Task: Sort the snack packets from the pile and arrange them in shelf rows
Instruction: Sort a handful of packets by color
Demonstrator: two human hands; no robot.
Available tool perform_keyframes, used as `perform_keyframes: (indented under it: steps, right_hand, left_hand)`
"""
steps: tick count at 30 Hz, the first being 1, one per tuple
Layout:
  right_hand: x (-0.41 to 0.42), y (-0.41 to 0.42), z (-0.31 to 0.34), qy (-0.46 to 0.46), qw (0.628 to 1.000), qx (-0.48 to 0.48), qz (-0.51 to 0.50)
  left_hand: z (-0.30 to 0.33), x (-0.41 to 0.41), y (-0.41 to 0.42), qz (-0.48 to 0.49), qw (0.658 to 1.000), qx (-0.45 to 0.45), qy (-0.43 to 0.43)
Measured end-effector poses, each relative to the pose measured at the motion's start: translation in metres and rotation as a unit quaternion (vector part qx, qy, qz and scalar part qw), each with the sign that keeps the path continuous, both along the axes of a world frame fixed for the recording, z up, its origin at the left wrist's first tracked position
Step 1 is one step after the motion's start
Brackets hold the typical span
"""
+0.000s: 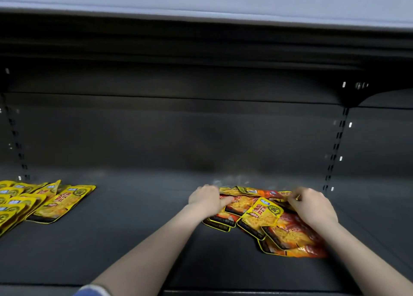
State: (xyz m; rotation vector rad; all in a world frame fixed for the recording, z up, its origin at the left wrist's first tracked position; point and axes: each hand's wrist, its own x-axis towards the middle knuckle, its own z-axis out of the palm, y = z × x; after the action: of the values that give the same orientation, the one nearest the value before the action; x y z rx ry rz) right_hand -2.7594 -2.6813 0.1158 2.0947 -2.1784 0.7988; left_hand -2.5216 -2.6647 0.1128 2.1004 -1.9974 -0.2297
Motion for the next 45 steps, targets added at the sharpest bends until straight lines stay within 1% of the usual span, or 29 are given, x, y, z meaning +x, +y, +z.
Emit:
perform_keyframes:
  steps: [4,8,11,15,18,20,22,24,28,31,34,36,40,42,45]
  right_hand:
    - [-0.005,-0.004,0.001,-0.015,1.000,0.002,0.015]
    - [-0.007,-0.003,-0.003,-0.016,0.999,0.004,0.028]
    - [-0.005,-0.003,-0.007,-0.017,0.999,0.017,0.030]
    - [0.000,-0.006,-0.012,-0.008,0.999,0.030,0.035]
    - [0.006,-0.008,-0.014,-0.012,0.998,0.034,0.044]
    - [0.012,-0.008,-0.013,-0.017,0.996,0.065,0.059]
    - [0.017,-0.010,-0.015,0.004,0.992,0.101,0.080]
    - [0.020,-0.013,-0.015,0.011,0.989,0.118,0.084]
    - [0.021,-0.012,-0.013,-0.025,0.989,0.121,0.087]
    - [0.023,-0.013,-0.012,-0.028,0.989,0.118,0.085]
    - [0.025,-0.013,-0.010,-0.029,0.990,0.111,0.083]
    - [0.027,-0.013,-0.009,-0.040,0.991,0.103,0.078]
    - [0.029,-0.015,-0.007,-0.088,0.987,0.093,0.093]
    - [0.029,-0.016,-0.007,-0.100,0.985,0.094,0.100]
    - [0.030,-0.016,-0.007,-0.096,0.985,0.097,0.108]
  left_hand:
    - [-0.001,-0.007,-0.007,0.043,0.998,0.033,0.034]
    - [-0.002,0.000,-0.008,0.082,0.990,0.049,0.104]
    - [-0.002,0.005,-0.009,0.092,0.983,0.076,0.140]
    - [-0.006,0.016,-0.008,0.095,0.962,0.106,0.232]
    - [-0.011,0.027,-0.005,0.089,0.937,0.094,0.325]
    - [-0.012,0.035,-0.002,0.088,0.926,0.080,0.360]
    - [-0.015,0.044,-0.001,0.087,0.926,0.058,0.362]
    - [-0.019,0.051,-0.002,0.089,0.927,0.035,0.363]
    - [-0.024,0.057,-0.003,0.101,0.917,-0.005,0.386]
    - [-0.020,0.059,-0.004,0.112,0.910,-0.009,0.400]
    - [-0.014,0.064,-0.007,0.135,0.881,-0.016,0.453]
    - [-0.013,0.069,-0.008,0.153,0.865,-0.041,0.477]
    - [-0.014,0.080,-0.010,0.174,0.835,-0.083,0.515]
    - [-0.013,0.079,-0.008,0.170,0.816,-0.068,0.548]
    - [-0.014,0.074,-0.007,0.149,0.797,-0.020,0.585]
